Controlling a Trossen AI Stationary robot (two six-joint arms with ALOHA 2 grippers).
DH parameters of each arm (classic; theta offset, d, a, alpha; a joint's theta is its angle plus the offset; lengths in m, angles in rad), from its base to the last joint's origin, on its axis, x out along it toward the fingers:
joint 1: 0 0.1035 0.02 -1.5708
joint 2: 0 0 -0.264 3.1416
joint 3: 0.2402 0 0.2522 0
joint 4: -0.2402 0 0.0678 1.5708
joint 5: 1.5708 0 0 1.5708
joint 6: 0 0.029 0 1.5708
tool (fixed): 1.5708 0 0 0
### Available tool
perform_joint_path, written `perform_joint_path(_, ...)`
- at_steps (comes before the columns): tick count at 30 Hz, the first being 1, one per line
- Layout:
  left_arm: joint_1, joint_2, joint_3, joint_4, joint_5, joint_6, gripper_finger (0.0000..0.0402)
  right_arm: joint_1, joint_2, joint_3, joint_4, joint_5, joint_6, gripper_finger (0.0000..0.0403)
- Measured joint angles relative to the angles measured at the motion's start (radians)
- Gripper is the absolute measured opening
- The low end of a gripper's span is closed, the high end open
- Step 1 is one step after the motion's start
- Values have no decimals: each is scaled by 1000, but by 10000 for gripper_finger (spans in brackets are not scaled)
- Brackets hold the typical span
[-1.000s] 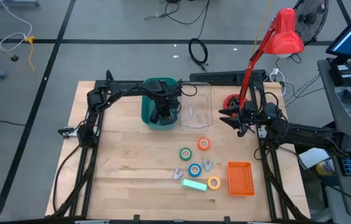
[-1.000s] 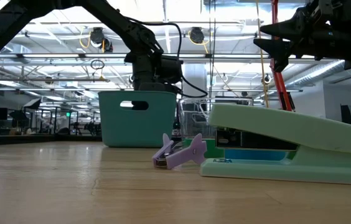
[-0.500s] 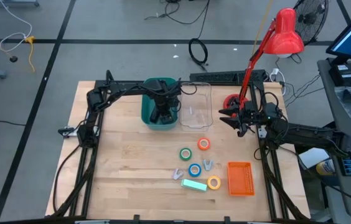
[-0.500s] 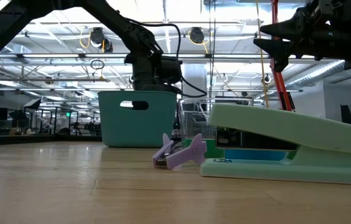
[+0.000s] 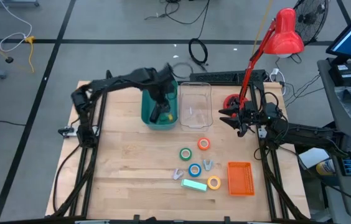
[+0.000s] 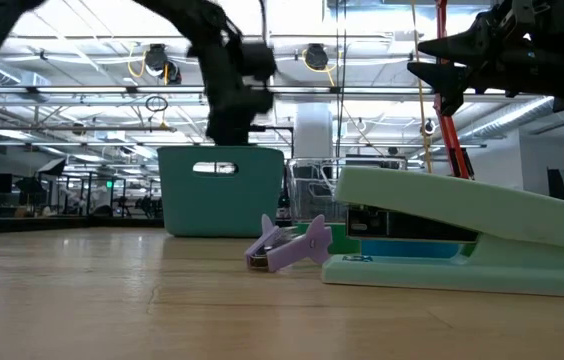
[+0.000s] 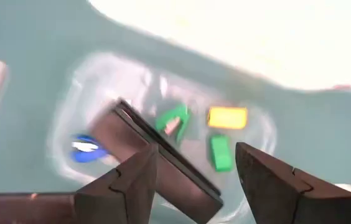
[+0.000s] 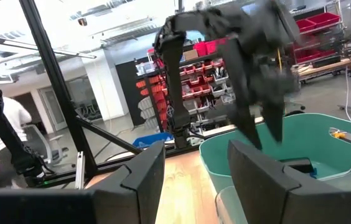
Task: Pick and place Stapler, Stapler remover, tape
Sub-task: Put the green tape into the transparent bin
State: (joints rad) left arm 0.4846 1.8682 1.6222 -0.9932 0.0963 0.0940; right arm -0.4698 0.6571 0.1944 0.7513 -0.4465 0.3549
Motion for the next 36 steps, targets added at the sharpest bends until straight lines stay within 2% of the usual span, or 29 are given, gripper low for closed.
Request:
perform_joint_path(7, -66, -195, 7, 15, -1, -173, 218, 0, 0, 0, 0, 0, 0, 171)
perform_joint_path(13, -252, -234, 7, 161, -5, -363, 218, 0, 0, 0, 0, 0, 26, 171)
perform_joint_path(17, -405, -212, 7, 292, -71, -440, 218, 0, 0, 0, 0, 0, 89, 171)
perform_joint_path(21, -531, -180, 7, 366, -205, -541, 218, 0, 0, 0, 0, 0, 142, 171)
perform_joint_path(26, -650, -133, 8, 375, -329, -679, 218, 0, 1, 0, 0, 0, 163, 171)
perform_joint_path(31, -714, -35, 6, 393, -354, -727, 218, 0, 1, 1, 7, 0, 156, 171)
perform_joint_path(36, -721, 65, 6, 389, -316, -732, 218, 0, 5, 1, 7, 0, 157, 171)
